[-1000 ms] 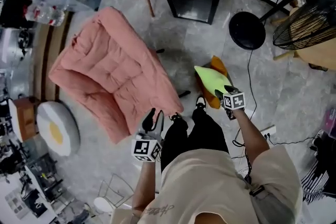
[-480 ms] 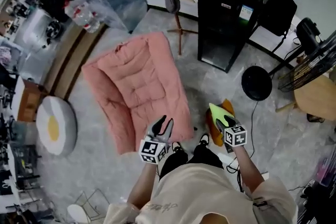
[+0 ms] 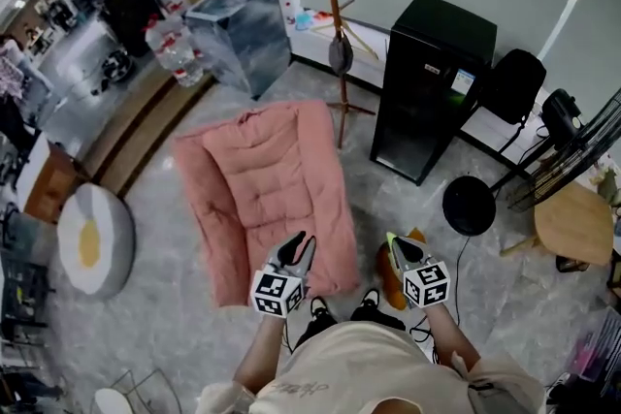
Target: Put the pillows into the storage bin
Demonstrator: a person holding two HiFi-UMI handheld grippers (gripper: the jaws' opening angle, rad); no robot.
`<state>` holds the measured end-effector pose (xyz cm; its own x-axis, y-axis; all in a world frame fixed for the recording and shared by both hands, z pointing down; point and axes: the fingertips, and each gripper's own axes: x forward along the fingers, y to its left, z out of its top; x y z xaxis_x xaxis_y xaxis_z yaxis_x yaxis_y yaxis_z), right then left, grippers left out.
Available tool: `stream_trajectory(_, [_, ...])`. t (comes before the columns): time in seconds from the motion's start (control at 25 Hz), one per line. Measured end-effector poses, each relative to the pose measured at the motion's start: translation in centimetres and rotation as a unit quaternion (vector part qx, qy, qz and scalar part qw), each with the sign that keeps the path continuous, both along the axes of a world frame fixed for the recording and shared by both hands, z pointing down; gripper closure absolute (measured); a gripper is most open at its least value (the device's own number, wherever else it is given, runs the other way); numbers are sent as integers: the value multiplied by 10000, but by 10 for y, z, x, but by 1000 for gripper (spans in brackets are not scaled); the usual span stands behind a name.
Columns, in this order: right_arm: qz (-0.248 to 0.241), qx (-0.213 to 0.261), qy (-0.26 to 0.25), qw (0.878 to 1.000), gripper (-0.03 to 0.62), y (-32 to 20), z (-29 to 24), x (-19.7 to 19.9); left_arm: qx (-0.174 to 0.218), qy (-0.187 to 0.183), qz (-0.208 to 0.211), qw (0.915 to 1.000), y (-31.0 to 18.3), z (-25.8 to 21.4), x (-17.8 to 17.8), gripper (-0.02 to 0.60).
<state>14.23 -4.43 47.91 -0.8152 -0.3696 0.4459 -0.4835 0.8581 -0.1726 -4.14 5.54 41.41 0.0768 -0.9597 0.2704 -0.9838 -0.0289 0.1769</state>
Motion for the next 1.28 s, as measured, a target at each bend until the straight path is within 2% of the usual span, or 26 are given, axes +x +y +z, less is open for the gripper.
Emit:
stream_trajectory(0.04, [-23, 73, -79, 9999, 592, 1, -9, -3, 39, -37, 12, 10000, 2, -6, -1, 493])
stream_trajectory(0.16, [-212, 123, -327, 9992, 592, 8, -33, -19, 165, -139, -13, 9998, 6, -22, -8, 548])
stream_trajectory(0.28, [-432, 251, -492, 9975, 592, 11, -55, -36, 238, -228, -96, 9994, 11, -35, -18, 566])
stream_trajectory(0.44, [-644, 280, -891, 9936, 592, 15, -87, -57, 212, -317, -227, 9990, 17, -44, -30, 566])
stream_trajectory(0.56, [-574, 270, -1190, 9909, 592, 10, -113, -68, 279, -351, -340, 9984, 21, -55, -40, 566])
stream_trajectory(0.8, [-423, 775, -1279, 9878, 592, -11, -158, -76, 540, -264, -649, 9961, 14, -91, -65, 566])
stream_trajectory(1.04, [-243, 1305, -1500, 9797, 592, -30, -204, -71, 677, -606, -741, 9931, 9, -124, -80, 560])
stream_trajectory(1.28, [-143, 1722, -1688, 9704, 592, -39, -243, -63, 1091, -909, -771, 9868, -2, -170, -87, 545])
